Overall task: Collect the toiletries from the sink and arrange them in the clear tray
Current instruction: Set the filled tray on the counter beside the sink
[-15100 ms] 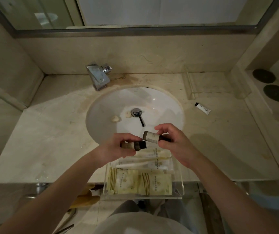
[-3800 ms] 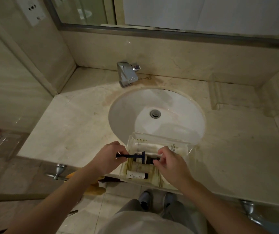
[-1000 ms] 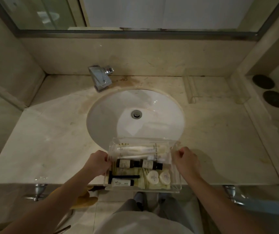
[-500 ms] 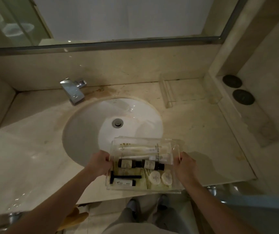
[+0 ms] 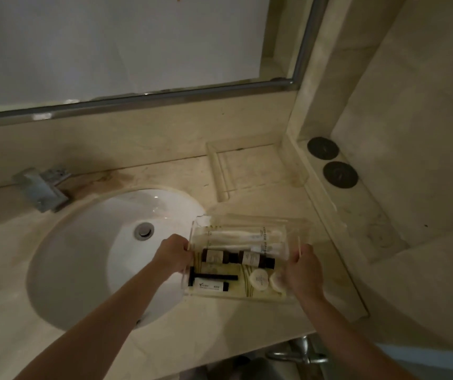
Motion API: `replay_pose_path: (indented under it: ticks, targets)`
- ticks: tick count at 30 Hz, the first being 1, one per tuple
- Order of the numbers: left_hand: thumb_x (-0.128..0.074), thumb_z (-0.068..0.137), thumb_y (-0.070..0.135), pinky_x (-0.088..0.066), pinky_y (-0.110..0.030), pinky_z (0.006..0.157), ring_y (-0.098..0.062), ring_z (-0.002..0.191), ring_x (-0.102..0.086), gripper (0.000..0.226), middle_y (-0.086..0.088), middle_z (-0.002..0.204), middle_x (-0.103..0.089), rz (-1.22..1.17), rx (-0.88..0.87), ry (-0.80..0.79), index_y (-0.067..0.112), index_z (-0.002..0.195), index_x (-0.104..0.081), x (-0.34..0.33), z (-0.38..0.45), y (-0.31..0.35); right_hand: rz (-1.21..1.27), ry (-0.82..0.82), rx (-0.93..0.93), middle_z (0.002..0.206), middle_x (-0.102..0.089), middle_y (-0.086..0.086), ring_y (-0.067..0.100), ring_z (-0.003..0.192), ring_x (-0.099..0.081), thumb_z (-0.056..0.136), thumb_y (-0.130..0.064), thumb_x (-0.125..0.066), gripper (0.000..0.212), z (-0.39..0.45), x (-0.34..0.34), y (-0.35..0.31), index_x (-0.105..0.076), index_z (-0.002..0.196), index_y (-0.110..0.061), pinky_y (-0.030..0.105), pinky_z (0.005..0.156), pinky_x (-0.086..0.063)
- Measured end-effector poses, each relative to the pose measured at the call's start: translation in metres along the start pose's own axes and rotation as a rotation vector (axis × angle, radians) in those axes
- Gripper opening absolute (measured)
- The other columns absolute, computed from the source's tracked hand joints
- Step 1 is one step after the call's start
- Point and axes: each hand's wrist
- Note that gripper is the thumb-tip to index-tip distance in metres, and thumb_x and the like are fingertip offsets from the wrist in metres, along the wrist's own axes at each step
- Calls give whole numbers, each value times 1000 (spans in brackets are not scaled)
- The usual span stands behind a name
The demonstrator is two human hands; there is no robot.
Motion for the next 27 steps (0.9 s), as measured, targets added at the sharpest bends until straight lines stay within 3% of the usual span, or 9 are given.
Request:
replay_pose_path:
  ticks: [5,14,27]
  targets:
    - [-54,84,-1,-62,-42,73,-30,69,-73,15,-19,80,-73,-16,22,-13,2,77,-67,-14,31,38,52,-9,-61,98,-60,17,30,84,-57,98,-16,-41,19,33,8,9,-54,106,-5,31,63,-37]
    - [-53,86,2,-61,-42,75,-31,73,-73,14,-19,85,-72,12,6,-11,-2,86,-67,-21,68,81,122,18,-114,98,-62,19,34,88,-59,97,-17,-43,19,71,8,9,-56,101,-4,34,69,-43]
    - [-48,88,7,-61,-40,73,-26,68,-73,22,-16,77,-74,126,33,69,-1,82,-68,-3,77,55,132,-45,-44,92,-61,16,31,83,-58,97,-18,-44,14,69,-8,-14,-53,89,-11,33,66,-40]
Point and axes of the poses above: each hand's wrist, its own z-axis towards the middle knuckle, its own x-axis out of the back of the hand, y = z × x
